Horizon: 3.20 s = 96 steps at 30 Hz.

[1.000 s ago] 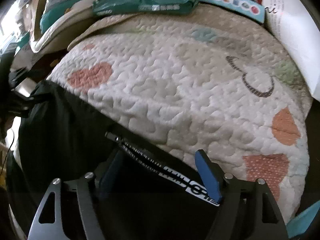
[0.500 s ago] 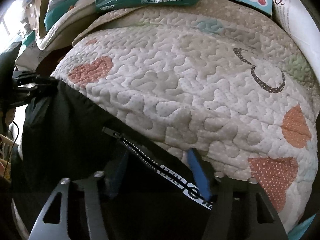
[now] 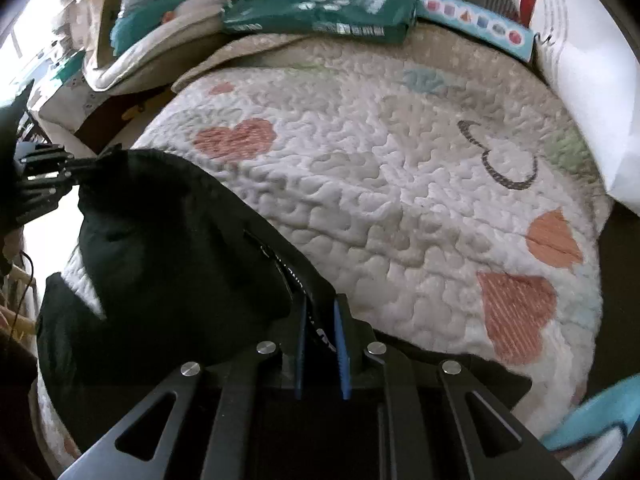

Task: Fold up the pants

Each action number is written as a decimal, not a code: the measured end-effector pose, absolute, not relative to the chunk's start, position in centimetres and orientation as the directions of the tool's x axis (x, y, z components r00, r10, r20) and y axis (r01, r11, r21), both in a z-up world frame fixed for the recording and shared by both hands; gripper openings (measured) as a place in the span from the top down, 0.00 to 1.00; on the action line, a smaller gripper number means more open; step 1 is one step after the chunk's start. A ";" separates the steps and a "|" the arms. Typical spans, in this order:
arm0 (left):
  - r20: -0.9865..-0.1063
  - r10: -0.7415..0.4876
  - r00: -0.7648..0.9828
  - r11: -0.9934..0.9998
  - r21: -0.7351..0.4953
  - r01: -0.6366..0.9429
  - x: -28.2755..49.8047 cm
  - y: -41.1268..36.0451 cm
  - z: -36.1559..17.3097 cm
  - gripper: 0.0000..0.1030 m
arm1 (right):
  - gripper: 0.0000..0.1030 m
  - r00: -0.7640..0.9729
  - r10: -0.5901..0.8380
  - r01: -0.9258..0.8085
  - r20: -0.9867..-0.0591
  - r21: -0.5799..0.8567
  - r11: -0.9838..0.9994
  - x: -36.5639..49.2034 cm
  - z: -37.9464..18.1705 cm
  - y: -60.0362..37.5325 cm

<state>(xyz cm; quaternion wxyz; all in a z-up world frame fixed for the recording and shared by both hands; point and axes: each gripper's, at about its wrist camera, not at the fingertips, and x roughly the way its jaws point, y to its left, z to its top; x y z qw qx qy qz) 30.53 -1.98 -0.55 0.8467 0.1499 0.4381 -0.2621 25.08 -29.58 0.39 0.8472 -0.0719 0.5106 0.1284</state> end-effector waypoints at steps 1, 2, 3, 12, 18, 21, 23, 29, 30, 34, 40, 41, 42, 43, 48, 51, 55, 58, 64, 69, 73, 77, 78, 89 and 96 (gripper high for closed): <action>-0.815 -0.314 0.488 0.822 0.024 0.568 29.7 -1.7 0.0 0.93 | 0.87 0.451 0.142 -0.289 -0.881 0.006 0.957 24.6 0.7 -29.5; -0.809 -0.312 0.498 0.828 0.025 0.560 28.9 -1.3 0.6 0.93 | 0.87 0.459 0.138 -0.287 -0.878 0.000 0.958 23.8 1.2 -29.3; -0.805 -0.310 0.506 0.833 0.027 0.553 28.3 -1.1 1.0 0.93 | 0.87 0.466 0.133 -0.285 -0.874 -0.006 0.958 22.7 1.7 -29.2; -0.784 -0.311 0.538 0.865 0.002 0.502 20.5 1.5 3.0 0.93 | 0.87 0.469 0.106 -0.316 -0.877 -0.055 0.947 14.3 3.3 -27.0; -0.794 -0.302 0.527 0.884 -0.027 0.467 15.1 2.5 1.6 0.93 | 0.87 0.455 0.084 -0.325 -0.886 -0.077 0.942 9.9 2.6 -25.9; -0.802 -0.286 0.524 0.891 -0.022 0.453 13.1 2.8 0.9 0.93 | 0.87 0.434 0.074 -0.342 -0.898 -0.088 0.936 8.0 1.9 -25.2; -0.809 -0.273 0.520 0.896 -0.017 0.444 12.1 3.0 0.3 0.93 | 0.87 0.415 0.064 -0.355 -0.908 -0.096 0.930 6.9 1.1 -24.7; -0.837 -0.212 0.504 0.895 0.041 0.444 9.5 2.7 -1.7 0.93 | 0.87 0.342 0.020 -0.408 -0.939 -0.129 0.904 3.5 -2.1 -22.9; -0.842 -0.206 0.499 0.893 0.047 0.447 9.3 2.7 -2.0 0.93 | 0.87 0.330 0.005 -0.421 -0.944 -0.143 0.896 2.9 -2.7 -22.6; -0.859 -0.172 0.482 0.882 0.084 0.465 8.0 2.7 -3.3 0.92 | 0.87 0.315 -0.033 -0.439 -0.948 -0.176 0.881 1.8 -3.8 -22.1; -0.871 -0.157 0.465 0.881 0.089 0.464 6.6 4.2 -3.6 0.80 | 0.72 0.296 -0.099 -0.451 -0.950 -0.231 0.862 1.3 -4.9 -21.8; -0.867 -0.168 0.470 0.889 0.072 0.452 6.4 5.0 -3.2 0.77 | 0.68 0.298 -0.111 -0.452 -0.948 -0.243 0.858 1.2 -5.0 -21.8; -0.862 -0.180 0.474 0.896 0.054 0.440 6.4 5.6 -2.8 0.74 | 0.60 0.301 -0.118 -0.452 -0.946 -0.250 0.856 1.1 -4.9 -21.9; -0.856 -0.202 0.476 0.904 0.024 0.426 6.3 6.5 -2.2 0.72 | 0.51 0.301 -0.119 -0.454 -0.946 -0.252 0.855 1.1 -4.8 -21.9; -0.797 -0.277 0.537 0.949 -0.139 0.283 6.5 12.0 1.2 0.63 | 0.35 0.319 -0.096 -0.486 -0.943 -0.249 0.837 -0.1 -2.7 -21.4; -0.772 -0.274 0.574 0.959 -0.264 0.102 8.4 15.3 2.1 0.56 | 0.35 0.345 -0.052 -0.507 -0.937 -0.233 0.830 -0.8 -0.5 -20.6; -0.816 -0.219 0.535 0.941 -0.322 -0.106 11.6 16.4 0.5 0.55 | 0.34 0.389 0.028 -0.456 -0.921 -0.166 0.875 0.3 1.9 -19.6; -0.853 -0.206 0.480 0.942 -0.305 -0.138 13.2 14.7 -1.8 0.55 | 0.34 0.427 0.089 -0.389 -0.900 -0.094 0.916 2.7 2.6 -18.4; -0.904 -0.158 0.398 0.968 -0.222 -0.120 14.2 12.8 -5.9 0.55 | 0.35 0.463 0.130 -0.319 -0.877 -0.028 0.947 7.8 2.2 -17.0; -0.930 -0.056 0.364 0.991 -0.096 -0.090 14.8 11.6 -7.5 0.55 | 0.57 0.414 0.246 -0.144 -0.876 0.204 0.968 13.5 0.9 -21.3; -0.936 -0.038 0.350 0.993 -0.075 -0.094 15.2 10.9 -8.1 0.55 | 0.52 0.439 0.215 -0.094 -0.872 0.193 0.977 16.5 0.2 -21.7; -0.930 0.021 0.368 0.998 -0.003 -0.064 15.3 9.6 -7.7 0.55 | 0.38 0.418 0.082 -0.115 -0.905 0.037 0.993 19.4 -1.9 -21.0; -0.928 0.034 0.371 0.998 0.013 -0.059 15.2 9.4 -7.7 0.55 | 0.38 0.386 0.069 -0.120 -0.920 0.024 0.992 20.2 -3.0 -20.9; -0.929 0.071 0.362 0.996 0.045 -0.080 15.4 8.8 -7.9 0.55 | 1.00 0.357 0.078 -0.115 -0.931 0.039 0.993 23.8 -3.6 -21.1; -0.928 0.088 0.363 0.995 0.062 -0.083 15.6 8.7 -8.0 0.53 | 0.96 0.388 0.096 -0.102 -0.917 0.061 0.993 26.0 -2.9 -22.2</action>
